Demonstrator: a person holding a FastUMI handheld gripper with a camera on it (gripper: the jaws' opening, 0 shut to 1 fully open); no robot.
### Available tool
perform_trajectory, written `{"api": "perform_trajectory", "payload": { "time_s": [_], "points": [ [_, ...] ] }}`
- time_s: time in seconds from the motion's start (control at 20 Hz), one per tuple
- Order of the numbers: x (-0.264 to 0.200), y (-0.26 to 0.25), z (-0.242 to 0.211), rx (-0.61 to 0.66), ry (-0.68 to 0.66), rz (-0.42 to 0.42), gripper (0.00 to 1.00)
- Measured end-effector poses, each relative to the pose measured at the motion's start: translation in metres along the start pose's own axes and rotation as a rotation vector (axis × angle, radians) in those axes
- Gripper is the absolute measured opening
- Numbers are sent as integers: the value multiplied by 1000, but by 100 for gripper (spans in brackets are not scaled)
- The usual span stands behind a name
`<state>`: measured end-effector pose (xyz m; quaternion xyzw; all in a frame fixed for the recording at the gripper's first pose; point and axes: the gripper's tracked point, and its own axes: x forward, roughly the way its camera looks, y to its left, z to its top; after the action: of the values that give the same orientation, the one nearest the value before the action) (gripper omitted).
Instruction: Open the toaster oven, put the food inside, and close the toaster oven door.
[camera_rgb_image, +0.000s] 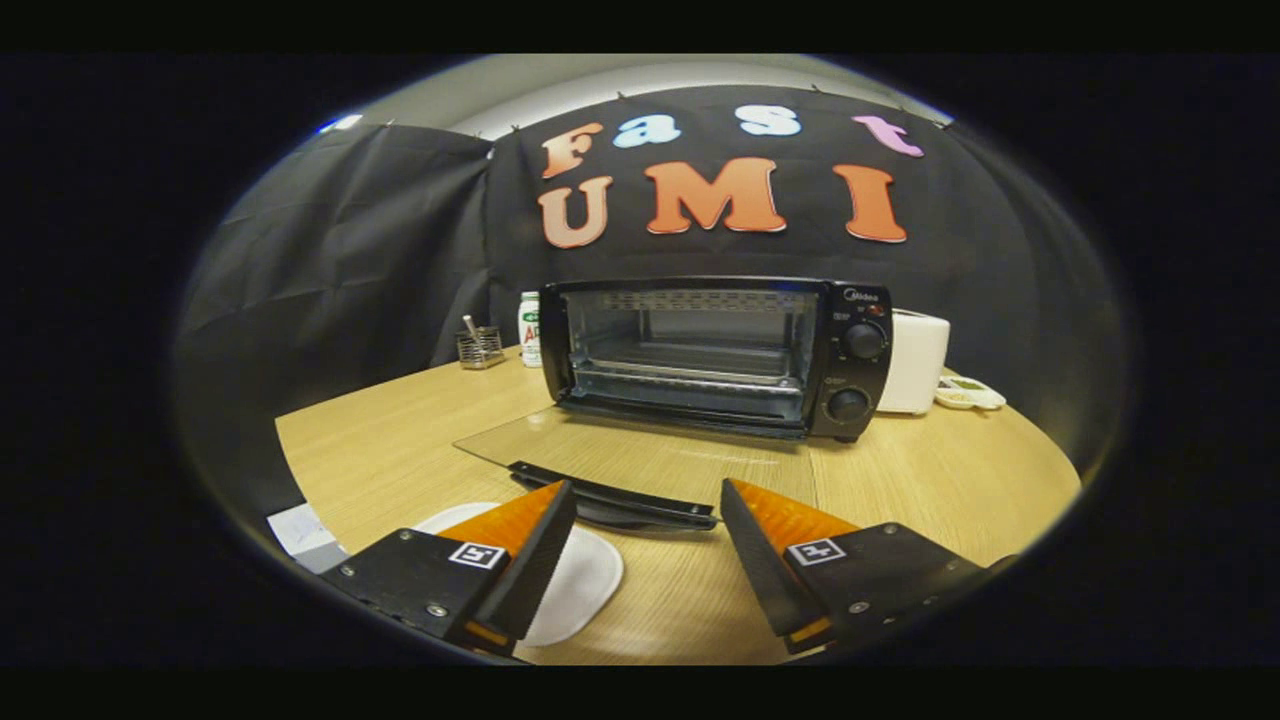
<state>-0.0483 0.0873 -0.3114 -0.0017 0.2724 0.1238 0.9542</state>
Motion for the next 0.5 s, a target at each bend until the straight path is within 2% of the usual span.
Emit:
{"api": "perform_trajectory", "payload": {
  "time_s": [0.05, 0.4, 0.5],
  "points": [
    [-6, 9, -1, 2, -1, 25, 91],
    [-51, 83, -18, 39, 84, 234, 95],
    [-58, 94, -24, 11, 101, 257, 95]
  ]
}}
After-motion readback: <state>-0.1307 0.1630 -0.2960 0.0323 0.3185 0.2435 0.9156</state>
